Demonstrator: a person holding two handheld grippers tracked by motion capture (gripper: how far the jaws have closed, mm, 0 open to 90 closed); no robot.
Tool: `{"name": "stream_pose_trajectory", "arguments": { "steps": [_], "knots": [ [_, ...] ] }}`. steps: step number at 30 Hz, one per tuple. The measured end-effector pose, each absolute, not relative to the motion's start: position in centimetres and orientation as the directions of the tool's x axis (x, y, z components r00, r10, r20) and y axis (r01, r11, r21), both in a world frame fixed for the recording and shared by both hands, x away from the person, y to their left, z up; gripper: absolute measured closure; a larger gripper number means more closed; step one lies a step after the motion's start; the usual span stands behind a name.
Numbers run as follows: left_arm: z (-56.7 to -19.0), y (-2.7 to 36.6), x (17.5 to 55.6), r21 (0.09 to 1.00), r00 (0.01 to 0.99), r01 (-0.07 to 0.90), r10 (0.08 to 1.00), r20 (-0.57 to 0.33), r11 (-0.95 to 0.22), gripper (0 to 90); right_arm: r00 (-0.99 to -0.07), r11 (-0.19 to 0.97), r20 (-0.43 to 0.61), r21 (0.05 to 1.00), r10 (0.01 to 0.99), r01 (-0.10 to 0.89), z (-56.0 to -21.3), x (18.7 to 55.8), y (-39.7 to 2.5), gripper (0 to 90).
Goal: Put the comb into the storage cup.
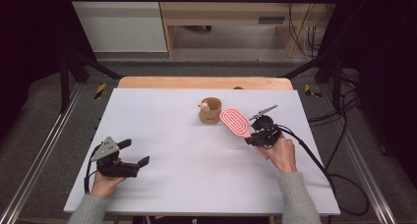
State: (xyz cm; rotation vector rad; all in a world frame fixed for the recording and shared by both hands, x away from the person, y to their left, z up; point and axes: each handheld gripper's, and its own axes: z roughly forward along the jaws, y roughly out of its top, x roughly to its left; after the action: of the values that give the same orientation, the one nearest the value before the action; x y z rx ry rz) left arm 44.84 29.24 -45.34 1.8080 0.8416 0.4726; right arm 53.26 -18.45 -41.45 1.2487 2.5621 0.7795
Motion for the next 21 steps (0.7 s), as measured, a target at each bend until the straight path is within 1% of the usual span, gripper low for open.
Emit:
{"name": "stream_pose_trajectory", "arguments": {
  "steps": [6, 12, 21],
  "knots": [
    [-45.4, 29.2, 44.8, 0.92, 0.676, 0.326, 0.733, -0.068, -0.215, 0.0, -0.635, 0.488, 0.062, 0.584, 0.77, 0.649, -41.1, 52.4, -19.2, 70.3],
    [-45.4, 29.2, 44.8, 0.92, 0.677, 0.327, 0.733, -0.068, -0.216, 0.0, -0.638, 0.477, 0.059, 0.613, 0.768, 0.63, -40.8, 51.8, -19.3, 70.3],
    [-45.4, 29.1, 44.9, 0.919, 0.674, 0.33, 0.735, -0.07, -0.216, 0.0, -0.67, 0.47, 0.054, 0.672, 0.74, 0.572, -40.4, 50.9, -19.2, 70.3]
  ]
}}
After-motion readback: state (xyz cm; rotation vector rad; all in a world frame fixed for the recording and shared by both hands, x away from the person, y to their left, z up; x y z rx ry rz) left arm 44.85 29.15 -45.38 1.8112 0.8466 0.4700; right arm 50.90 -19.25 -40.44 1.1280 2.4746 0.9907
